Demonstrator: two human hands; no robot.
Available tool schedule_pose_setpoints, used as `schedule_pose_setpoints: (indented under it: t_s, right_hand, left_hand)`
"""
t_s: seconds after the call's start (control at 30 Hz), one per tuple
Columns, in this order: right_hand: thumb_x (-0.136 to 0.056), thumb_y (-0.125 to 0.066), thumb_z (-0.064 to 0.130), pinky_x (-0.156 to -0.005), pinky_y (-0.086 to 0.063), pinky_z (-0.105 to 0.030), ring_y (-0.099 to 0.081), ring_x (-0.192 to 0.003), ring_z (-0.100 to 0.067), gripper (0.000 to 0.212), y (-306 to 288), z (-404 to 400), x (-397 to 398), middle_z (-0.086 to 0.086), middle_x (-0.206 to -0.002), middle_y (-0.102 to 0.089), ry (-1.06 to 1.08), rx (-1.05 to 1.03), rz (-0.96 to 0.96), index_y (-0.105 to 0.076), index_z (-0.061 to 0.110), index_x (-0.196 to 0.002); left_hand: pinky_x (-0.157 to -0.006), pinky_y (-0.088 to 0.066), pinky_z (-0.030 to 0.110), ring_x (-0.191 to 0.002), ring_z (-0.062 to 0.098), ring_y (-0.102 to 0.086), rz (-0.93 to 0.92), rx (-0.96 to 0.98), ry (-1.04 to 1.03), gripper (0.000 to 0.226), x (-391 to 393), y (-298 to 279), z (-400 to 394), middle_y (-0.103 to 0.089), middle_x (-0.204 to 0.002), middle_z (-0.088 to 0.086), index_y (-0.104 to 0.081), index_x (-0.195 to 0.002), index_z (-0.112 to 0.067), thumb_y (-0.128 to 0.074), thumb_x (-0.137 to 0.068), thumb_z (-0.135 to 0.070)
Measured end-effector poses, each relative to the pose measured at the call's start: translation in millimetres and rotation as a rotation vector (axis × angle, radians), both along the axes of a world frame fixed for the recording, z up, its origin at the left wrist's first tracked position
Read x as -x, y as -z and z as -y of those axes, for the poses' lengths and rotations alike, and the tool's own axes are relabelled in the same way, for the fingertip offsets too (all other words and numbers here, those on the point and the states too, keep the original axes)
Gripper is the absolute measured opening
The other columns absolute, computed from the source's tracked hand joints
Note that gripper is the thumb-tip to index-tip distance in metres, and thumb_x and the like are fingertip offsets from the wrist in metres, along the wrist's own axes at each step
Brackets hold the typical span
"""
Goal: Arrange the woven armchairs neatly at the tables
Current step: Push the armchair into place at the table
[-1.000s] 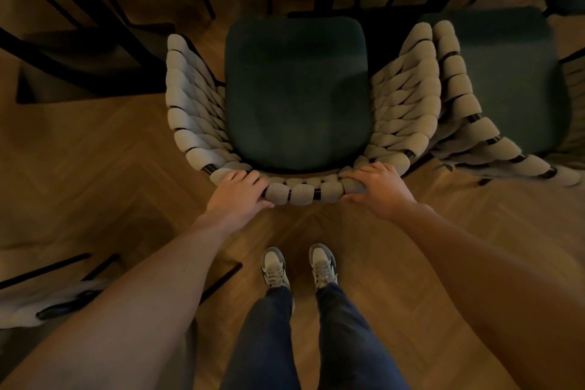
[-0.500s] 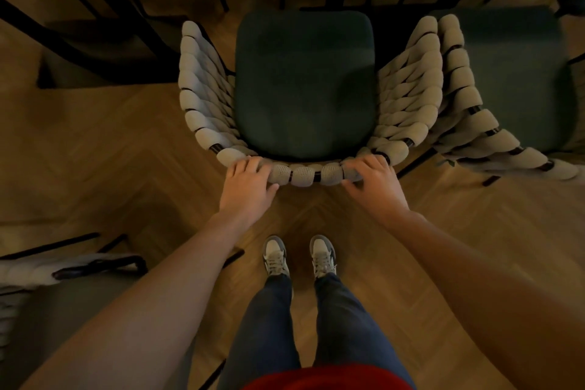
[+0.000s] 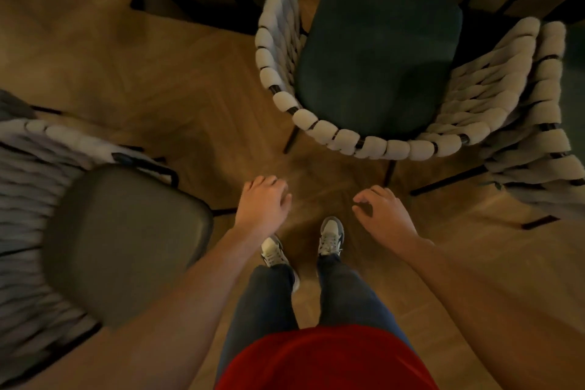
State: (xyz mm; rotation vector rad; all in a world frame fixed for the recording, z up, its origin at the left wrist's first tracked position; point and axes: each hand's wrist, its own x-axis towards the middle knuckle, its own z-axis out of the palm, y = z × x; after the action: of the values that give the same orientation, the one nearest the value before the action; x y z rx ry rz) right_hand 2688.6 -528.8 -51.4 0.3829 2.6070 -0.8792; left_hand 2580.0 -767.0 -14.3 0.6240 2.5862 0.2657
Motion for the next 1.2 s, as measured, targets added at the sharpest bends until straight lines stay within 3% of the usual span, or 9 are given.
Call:
schedule_pose_setpoints:
  t_s: [0.23, 0.57, 0.87, 1.2]
  right_hand:
    - [-0.096, -0.057, 0.028, -0.090, -0.044, -0.035, -0.053, -0.105, -0.016, 0.017, -6.8, 73.8, 9.4, 0.006, -0.107, -0.059, -0.280, 0.010, 0.057, -0.065, 0.021, -0.109]
    - [-0.099, -0.053, 0.030, -0.094, -0.047, -0.036, -0.052, -0.106, -0.013, 0.018, -18.1, 248.4, -11.5, 0.006, -0.110, -0.057, -0.563, 0.043, 0.054, -0.062, 0.023, -0.112]
    - [-0.092, -0.063, 0.025, -0.090, -0.049, -0.037, -0.058, -0.099, -0.016, 0.011, -21.7, 416.7, -60.6, 0.005, -0.101, -0.061, -0.498, 0.106, 0.010, -0.067, 0.021, -0.100]
    - [-0.091, -0.063, 0.024, -0.091, -0.050, -0.041, -0.062, -0.098, -0.020, 0.010, -16.4, 555.6, -54.2, 0.001, -0.100, -0.065, -0.577, 0.131, -0.007, -0.068, 0.019, -0.099]
  left_hand:
    - [-0.091, -0.037, 0.037, -0.106, 0.022, -0.054, -0.025, -0.007, -0.251, 0.019, -50.1, -10.8, 89.0, -0.064, -0.106, -0.001, -0.066, -0.102, -0.019, -0.049, -0.100, -0.028]
    - [-0.084, -0.039, 0.039, -0.099, 0.027, -0.058, -0.085, -0.013, -0.575, 0.018, -154.9, -13.1, 262.5, -0.068, -0.097, 0.002, -0.069, -0.095, -0.018, -0.053, -0.095, -0.026]
    - [-0.081, -0.038, 0.039, -0.103, 0.029, -0.057, -0.098, 0.022, -0.809, 0.016, -253.7, -21.7, 433.9, -0.068, -0.102, 0.002, -0.066, -0.096, -0.020, -0.053, -0.096, -0.029]
    - [-0.083, -0.040, 0.041, -0.101, 0.030, -0.058, -0.088, -0.007, -1.006, 0.023, -251.2, -35.6, 565.3, -0.067, -0.101, 0.006, -0.065, -0.103, -0.017, -0.047, -0.099, -0.030]
